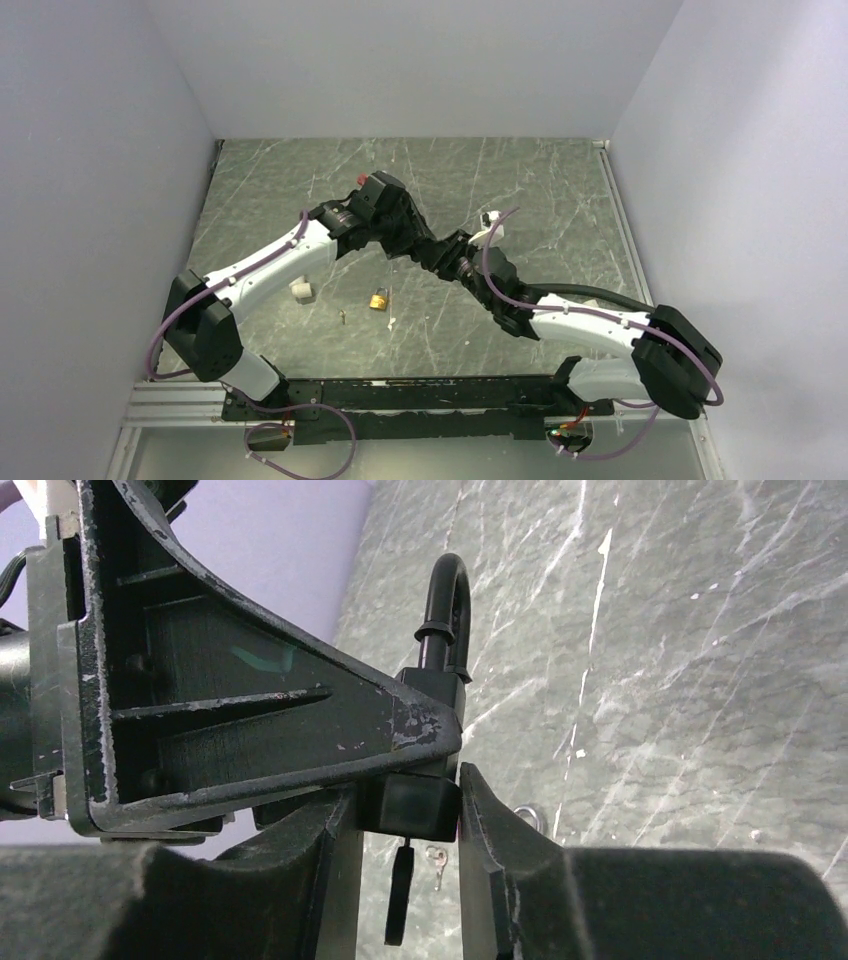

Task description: Unlock with the key

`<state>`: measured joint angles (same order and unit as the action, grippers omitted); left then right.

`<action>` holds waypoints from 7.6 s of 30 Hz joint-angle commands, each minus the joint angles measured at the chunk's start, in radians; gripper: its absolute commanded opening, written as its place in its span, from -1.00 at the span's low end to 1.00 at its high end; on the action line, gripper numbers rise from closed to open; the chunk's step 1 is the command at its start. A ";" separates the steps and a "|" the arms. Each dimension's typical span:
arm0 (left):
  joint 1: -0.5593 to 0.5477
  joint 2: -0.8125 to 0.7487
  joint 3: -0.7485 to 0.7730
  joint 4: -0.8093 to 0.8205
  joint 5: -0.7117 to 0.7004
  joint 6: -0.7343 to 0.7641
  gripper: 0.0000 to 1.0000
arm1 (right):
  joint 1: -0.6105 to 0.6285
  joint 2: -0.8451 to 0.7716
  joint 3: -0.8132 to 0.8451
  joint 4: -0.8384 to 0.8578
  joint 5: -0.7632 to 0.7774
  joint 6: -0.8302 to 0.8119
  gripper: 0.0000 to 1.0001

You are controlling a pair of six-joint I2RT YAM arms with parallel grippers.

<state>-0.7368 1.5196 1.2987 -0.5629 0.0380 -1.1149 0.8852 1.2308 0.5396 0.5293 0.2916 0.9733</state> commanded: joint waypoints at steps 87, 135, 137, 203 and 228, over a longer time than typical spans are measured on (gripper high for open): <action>0.083 -0.478 -0.406 0.688 0.647 0.505 0.40 | -0.459 -0.372 0.179 -0.032 -1.156 -0.171 -1.00; -0.354 -0.080 -0.742 1.831 -0.481 2.172 0.40 | -0.498 -0.202 0.369 -0.784 -0.932 -0.061 -1.00; -0.354 -0.120 -0.745 1.768 -0.484 2.151 0.57 | -0.507 -0.206 0.371 -0.780 -0.897 -0.067 -1.00; 0.221 -0.123 -0.523 -0.077 -0.261 0.291 -0.05 | -0.574 -0.005 0.253 -0.694 -0.287 -0.428 0.95; 0.221 -0.062 -0.538 -0.035 -0.203 0.287 -0.51 | -0.572 -0.008 0.228 -0.684 -0.287 -0.438 0.90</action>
<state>-0.5175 1.4448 0.7620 -0.6323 -0.1997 -0.8097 0.3092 1.2236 0.7765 -0.1867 -0.0006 0.5495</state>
